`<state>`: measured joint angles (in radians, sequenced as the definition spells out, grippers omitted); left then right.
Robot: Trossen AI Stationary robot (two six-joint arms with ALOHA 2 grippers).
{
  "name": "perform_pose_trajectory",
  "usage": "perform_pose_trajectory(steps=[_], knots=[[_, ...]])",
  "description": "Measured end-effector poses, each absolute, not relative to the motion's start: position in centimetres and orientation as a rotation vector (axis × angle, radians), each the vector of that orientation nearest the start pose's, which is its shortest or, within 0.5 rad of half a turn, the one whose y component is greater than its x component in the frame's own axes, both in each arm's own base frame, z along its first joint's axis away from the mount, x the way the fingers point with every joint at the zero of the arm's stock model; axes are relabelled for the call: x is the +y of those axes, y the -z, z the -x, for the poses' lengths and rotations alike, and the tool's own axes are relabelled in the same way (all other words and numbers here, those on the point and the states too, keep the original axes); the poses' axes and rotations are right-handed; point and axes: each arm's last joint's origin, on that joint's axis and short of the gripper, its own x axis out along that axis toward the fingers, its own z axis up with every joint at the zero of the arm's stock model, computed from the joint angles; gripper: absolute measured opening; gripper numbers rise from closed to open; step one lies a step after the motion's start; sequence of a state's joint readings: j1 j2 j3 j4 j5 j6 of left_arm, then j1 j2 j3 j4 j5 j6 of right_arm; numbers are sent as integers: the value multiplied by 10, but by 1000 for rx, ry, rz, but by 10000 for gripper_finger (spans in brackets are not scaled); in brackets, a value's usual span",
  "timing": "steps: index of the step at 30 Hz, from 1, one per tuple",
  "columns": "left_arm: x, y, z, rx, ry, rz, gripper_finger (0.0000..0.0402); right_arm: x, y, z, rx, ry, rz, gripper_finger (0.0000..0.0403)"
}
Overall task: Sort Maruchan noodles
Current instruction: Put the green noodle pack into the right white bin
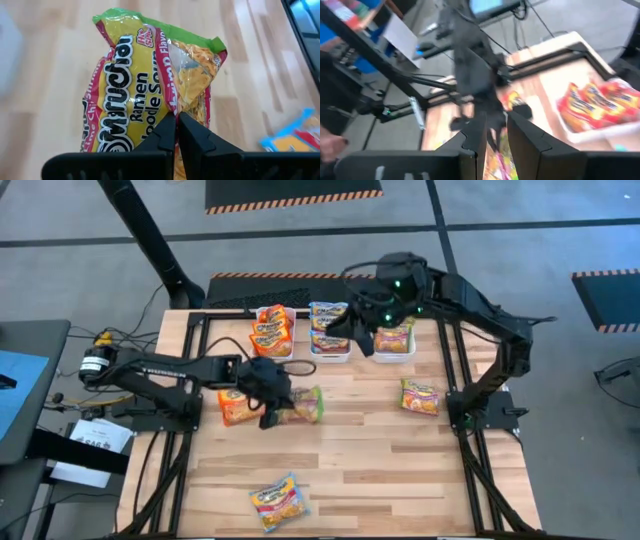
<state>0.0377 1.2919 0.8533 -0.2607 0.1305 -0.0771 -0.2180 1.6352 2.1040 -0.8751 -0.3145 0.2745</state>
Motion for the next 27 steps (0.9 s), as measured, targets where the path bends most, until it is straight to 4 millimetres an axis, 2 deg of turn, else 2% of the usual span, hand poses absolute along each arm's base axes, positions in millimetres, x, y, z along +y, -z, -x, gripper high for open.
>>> perform_pose_trajectory(steps=[6, 14, 20, 27], knots=[[25, -274, -274, 657, -32, 43, 0, -88, -486, -299, 475, 2, -366, 103], [46, -305, -275, 628, -163, -91, 0, -121, -484, -286, 476, 85, -307, 103], [55, -314, -273, 646, -255, -196, 0, -137, -484, -280, 473, 109, -187, 102], [60, -315, -272, 666, -321, -290, 0, -144, -482, -286, 461, 103, -97, 103]])
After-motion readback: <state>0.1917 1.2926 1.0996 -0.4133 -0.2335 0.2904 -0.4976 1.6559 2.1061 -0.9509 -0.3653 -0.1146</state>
